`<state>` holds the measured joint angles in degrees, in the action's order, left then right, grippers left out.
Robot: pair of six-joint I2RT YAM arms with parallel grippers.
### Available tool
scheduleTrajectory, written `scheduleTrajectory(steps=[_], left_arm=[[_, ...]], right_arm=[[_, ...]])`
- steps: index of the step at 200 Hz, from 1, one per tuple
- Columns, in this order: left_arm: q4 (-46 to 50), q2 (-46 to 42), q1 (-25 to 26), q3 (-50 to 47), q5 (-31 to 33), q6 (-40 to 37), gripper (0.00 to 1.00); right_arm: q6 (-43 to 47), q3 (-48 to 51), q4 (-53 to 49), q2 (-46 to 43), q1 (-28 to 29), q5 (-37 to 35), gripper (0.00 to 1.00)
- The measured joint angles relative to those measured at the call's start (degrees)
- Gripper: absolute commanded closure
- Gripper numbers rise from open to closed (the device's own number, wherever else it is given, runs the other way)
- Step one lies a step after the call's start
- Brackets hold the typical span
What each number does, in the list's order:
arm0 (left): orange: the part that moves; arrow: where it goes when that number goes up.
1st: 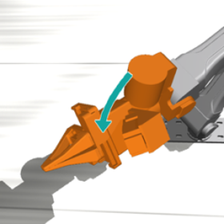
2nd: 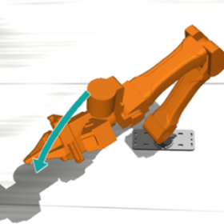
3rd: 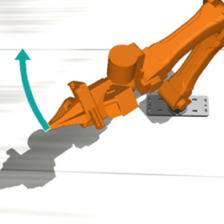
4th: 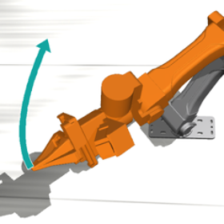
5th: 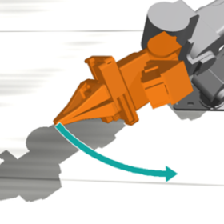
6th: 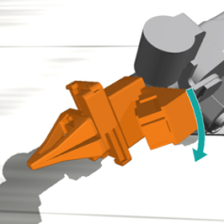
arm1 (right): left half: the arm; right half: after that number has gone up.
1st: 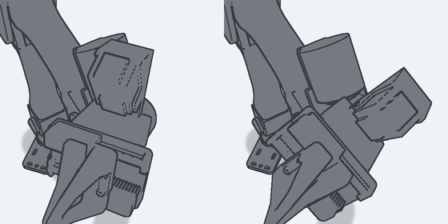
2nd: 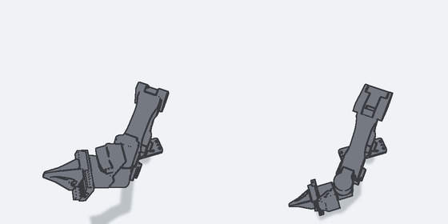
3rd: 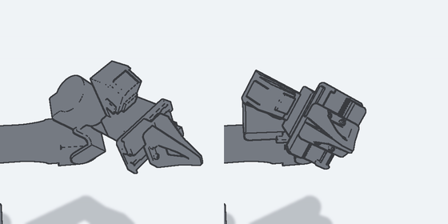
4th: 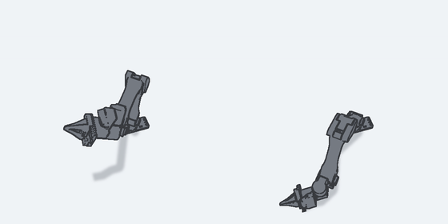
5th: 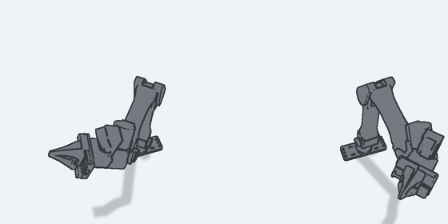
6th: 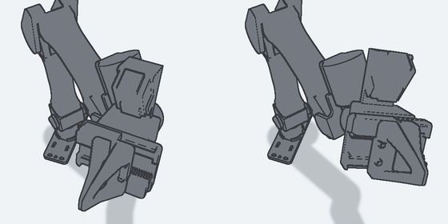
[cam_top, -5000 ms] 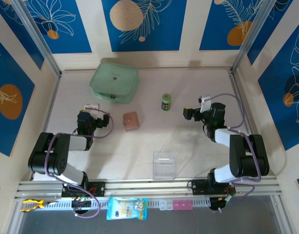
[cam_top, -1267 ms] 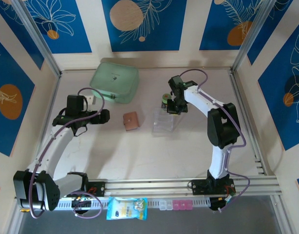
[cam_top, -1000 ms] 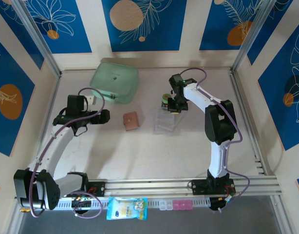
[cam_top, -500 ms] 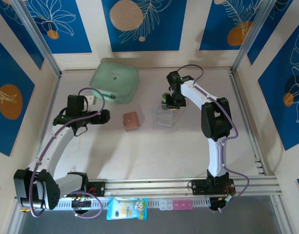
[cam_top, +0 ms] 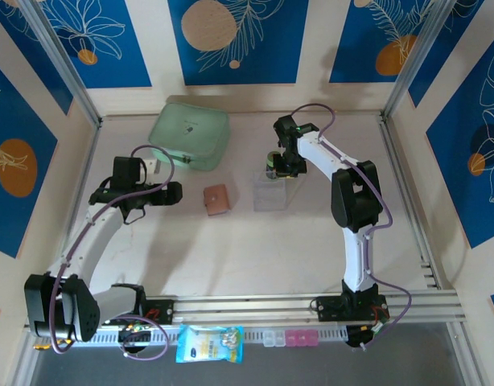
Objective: Take the credit cards out of the card holder
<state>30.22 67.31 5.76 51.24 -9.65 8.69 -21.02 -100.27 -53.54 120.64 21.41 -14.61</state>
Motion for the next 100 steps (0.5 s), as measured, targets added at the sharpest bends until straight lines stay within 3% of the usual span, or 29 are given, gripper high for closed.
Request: scheduleTrajectory(steps=[100], left_arm=[[0.7,0.3,0.1,0.0,-0.5,0.5,0.03]], right_arm=[[-0.2,3.7,1.6,-1.5,0.0,0.0,0.91]])
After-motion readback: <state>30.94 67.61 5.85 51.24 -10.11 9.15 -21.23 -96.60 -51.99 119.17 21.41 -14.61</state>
